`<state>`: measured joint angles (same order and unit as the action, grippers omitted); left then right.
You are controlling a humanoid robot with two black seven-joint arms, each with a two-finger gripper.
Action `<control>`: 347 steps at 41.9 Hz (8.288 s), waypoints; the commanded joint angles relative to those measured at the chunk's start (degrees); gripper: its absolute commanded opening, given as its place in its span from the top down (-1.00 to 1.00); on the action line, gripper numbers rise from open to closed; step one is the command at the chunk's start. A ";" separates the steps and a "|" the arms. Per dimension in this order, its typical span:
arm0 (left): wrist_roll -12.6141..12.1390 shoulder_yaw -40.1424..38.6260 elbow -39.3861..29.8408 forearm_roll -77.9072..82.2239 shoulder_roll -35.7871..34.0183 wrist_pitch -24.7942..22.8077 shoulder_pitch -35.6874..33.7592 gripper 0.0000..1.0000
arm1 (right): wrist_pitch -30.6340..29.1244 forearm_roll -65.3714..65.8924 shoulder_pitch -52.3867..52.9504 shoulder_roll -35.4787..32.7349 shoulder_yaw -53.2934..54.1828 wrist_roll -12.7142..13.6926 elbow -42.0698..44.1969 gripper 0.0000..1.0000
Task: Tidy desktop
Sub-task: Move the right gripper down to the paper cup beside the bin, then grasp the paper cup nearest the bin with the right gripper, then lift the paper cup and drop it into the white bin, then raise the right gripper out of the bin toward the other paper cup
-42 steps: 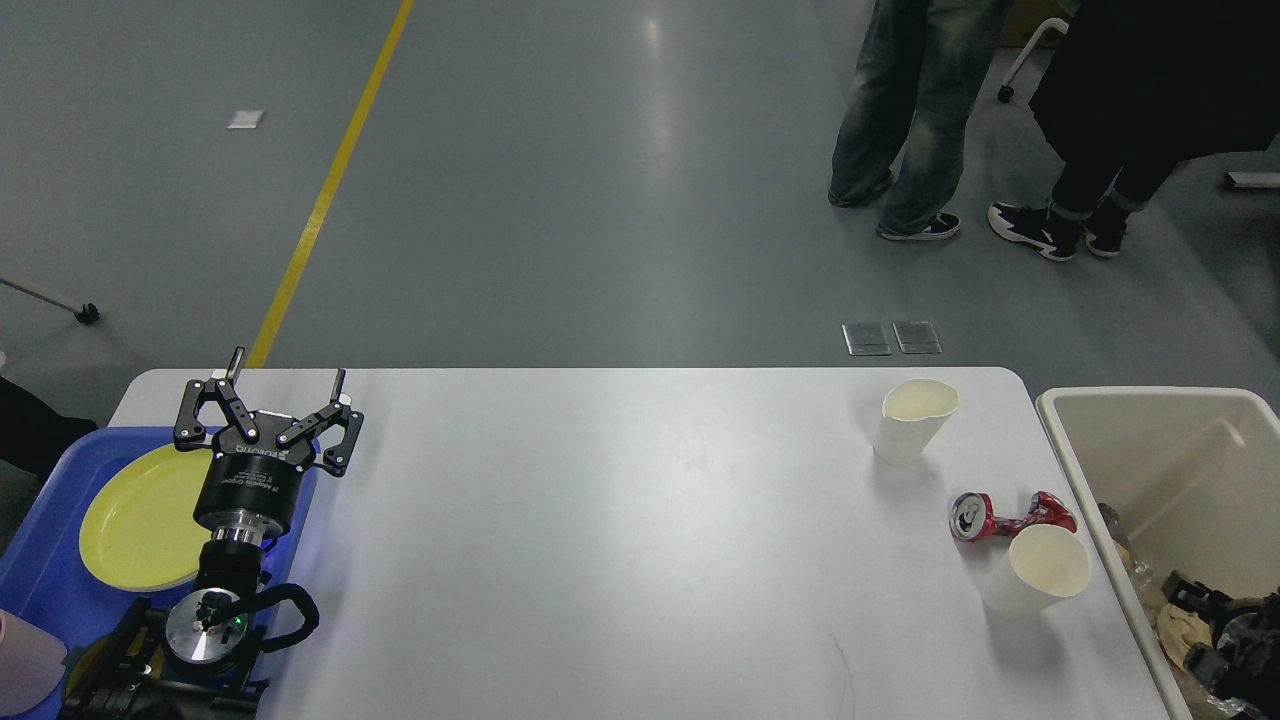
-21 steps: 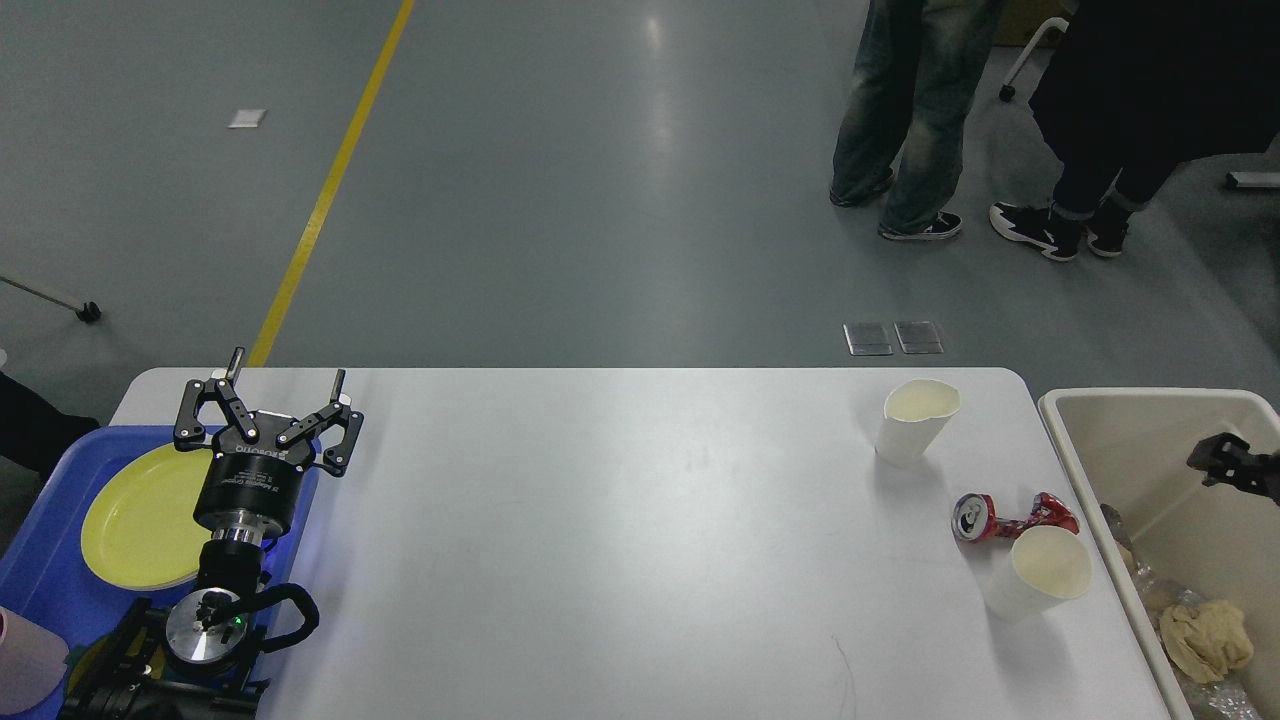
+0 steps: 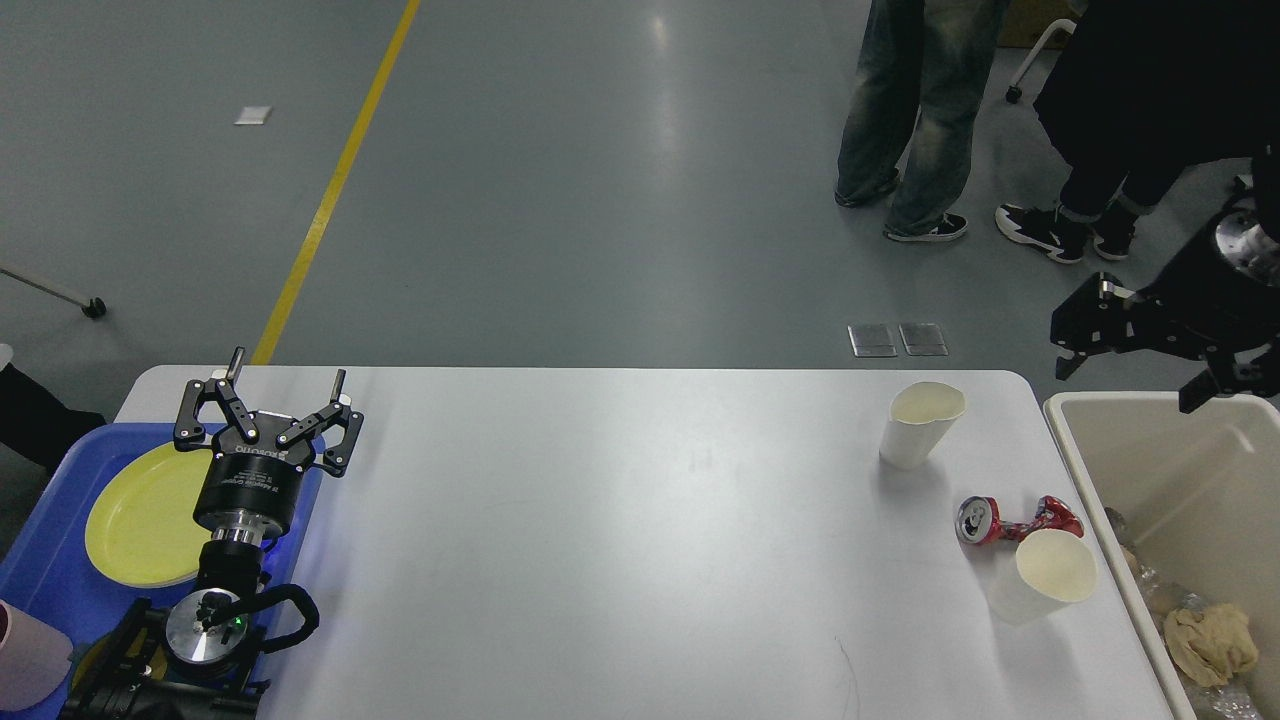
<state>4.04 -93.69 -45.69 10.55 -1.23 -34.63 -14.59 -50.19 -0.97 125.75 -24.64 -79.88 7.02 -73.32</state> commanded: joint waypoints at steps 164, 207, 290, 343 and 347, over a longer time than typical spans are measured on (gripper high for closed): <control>0.00 0.00 -0.01 0.00 0.00 0.00 0.00 -0.93 | 19.61 -6.59 2.29 -9.81 -8.88 0.10 -18.78 1.00; 0.00 0.00 -0.01 0.00 0.00 0.00 0.00 -0.93 | 36.29 -6.15 -19.28 -23.61 -11.54 -0.08 2.82 1.00; 0.09 0.00 -0.01 0.00 0.00 0.00 0.00 -0.93 | 58.63 -6.76 -93.76 0.75 34.35 -0.34 60.42 -1.00; 0.00 0.00 0.08 0.00 0.00 0.00 0.00 -0.93 | 1.41 -3.95 9.68 3.89 -3.09 0.27 -3.04 -1.00; 0.00 0.00 0.08 0.00 0.00 0.00 0.00 -0.93 | 2.03 -4.47 14.78 7.93 -2.48 0.27 -7.53 -1.00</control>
<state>4.04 -93.69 -45.67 10.55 -1.23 -34.63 -14.59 -48.60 -4.83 133.75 -21.60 -83.13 7.30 -75.17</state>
